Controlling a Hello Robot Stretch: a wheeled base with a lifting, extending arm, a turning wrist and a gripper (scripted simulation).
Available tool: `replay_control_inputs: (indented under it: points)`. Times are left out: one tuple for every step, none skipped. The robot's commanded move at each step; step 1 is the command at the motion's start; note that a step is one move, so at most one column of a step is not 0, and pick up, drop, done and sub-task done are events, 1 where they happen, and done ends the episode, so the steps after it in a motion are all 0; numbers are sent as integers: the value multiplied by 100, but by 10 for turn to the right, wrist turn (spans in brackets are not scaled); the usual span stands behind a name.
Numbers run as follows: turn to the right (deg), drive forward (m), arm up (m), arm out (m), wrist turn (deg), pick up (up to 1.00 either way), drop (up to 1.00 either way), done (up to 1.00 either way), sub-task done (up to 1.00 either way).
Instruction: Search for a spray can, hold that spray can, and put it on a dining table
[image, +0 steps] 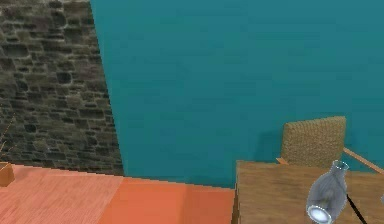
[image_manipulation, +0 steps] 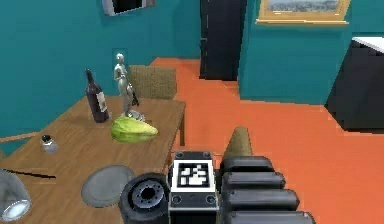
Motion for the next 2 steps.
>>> replay_control_inputs:
  points:
    - [0,0,0,48,0,0,0,0,0]
    - [0,0,0,0,390,0,0,0,0]
